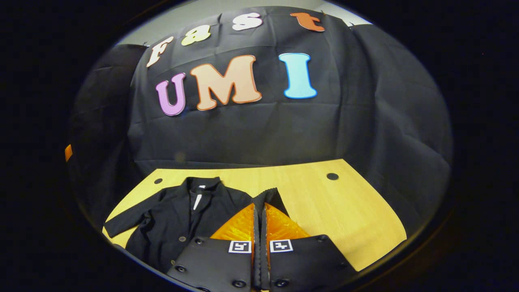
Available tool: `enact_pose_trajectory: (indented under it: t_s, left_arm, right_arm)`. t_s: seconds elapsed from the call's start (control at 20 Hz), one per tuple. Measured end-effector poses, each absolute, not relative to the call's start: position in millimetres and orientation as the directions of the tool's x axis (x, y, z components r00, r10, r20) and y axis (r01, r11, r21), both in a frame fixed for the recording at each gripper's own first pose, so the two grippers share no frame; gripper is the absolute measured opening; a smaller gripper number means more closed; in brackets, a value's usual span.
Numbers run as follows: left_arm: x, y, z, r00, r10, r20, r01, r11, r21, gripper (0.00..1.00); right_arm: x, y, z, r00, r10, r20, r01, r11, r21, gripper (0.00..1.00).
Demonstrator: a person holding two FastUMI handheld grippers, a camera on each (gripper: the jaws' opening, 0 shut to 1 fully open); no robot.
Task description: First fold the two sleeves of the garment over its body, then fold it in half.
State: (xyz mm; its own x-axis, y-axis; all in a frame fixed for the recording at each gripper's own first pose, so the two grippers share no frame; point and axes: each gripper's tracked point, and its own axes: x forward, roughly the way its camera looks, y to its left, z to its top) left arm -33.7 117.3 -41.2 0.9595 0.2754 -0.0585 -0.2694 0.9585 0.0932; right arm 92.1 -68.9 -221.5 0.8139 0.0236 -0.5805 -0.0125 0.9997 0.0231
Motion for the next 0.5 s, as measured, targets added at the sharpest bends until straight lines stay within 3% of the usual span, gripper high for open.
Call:
enact_pose_trajectory:
  t_s: [0.5]
  left_arm:
    - [-66,191,-48,0.924,0.372,-0.086,-0.362,0.925,0.113,0.94]
  right_arm:
    - [125,45,-222,0.802,0.158,-0.576,-0.155,0.986,0.055,0.02]
